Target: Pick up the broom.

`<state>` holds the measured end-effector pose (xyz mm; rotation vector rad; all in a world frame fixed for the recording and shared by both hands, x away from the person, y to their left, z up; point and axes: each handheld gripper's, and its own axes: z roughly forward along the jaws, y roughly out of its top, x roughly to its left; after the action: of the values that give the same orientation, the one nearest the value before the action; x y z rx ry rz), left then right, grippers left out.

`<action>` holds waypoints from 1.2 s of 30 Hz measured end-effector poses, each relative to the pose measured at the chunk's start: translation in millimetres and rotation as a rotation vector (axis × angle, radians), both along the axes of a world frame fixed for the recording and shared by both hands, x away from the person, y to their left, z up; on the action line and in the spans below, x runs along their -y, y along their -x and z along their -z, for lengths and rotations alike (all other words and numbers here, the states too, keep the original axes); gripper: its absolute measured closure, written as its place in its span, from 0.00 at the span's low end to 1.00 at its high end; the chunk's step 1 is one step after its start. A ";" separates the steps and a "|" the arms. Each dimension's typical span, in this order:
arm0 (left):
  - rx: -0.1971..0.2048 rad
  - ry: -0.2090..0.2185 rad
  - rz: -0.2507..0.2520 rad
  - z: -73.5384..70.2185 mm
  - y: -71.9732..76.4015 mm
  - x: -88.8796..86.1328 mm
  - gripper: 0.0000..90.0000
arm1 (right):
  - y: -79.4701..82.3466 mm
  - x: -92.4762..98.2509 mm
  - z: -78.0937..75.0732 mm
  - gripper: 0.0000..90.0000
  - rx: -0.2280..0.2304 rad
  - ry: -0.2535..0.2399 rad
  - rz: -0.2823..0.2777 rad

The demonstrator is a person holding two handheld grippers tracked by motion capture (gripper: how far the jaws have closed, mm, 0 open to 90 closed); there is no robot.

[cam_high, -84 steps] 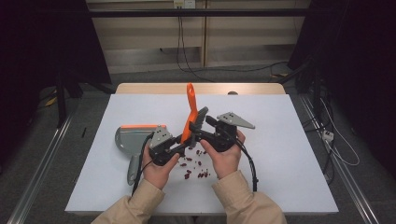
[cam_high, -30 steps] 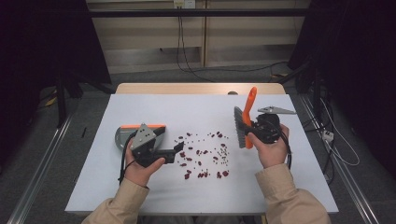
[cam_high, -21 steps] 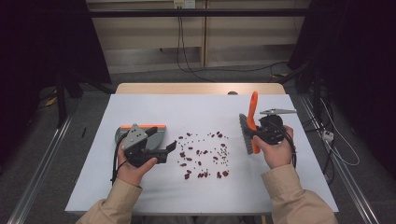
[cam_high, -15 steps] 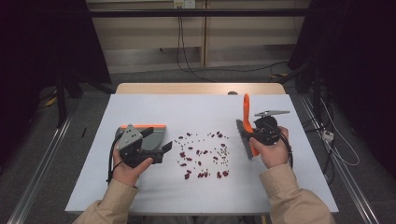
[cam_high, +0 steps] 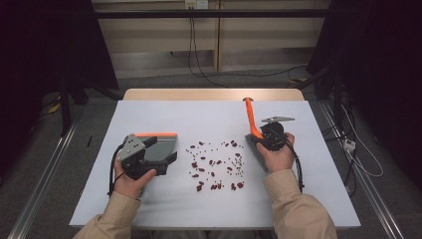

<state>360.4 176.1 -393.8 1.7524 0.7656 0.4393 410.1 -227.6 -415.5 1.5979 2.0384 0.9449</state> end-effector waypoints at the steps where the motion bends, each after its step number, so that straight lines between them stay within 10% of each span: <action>1: -0.001 0.002 0.001 0.1 0.1 0.5 0.10 | -1.0 -0.5 1.4 0.78 -0.002 0.008 -0.003; 12: 0.001 -0.010 0.008 0.7 1.1 1.5 0.10 | 6.1 5.6 -0.5 0.65 0.004 -0.010 -0.023; 25: -0.003 -0.013 0.007 2.4 2.7 -0.7 0.10 | 24.5 17.0 14.0 0.78 0.010 0.031 -0.052; 36: -0.008 -0.016 -0.006 4.5 2.0 -7.8 0.09 | 18.5 16.2 11.6 0.80 0.117 -0.018 0.001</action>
<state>358.4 183.9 -398.3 1.7685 0.7756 0.4438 391.6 -243.7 -427.1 1.5155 1.9543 1.0342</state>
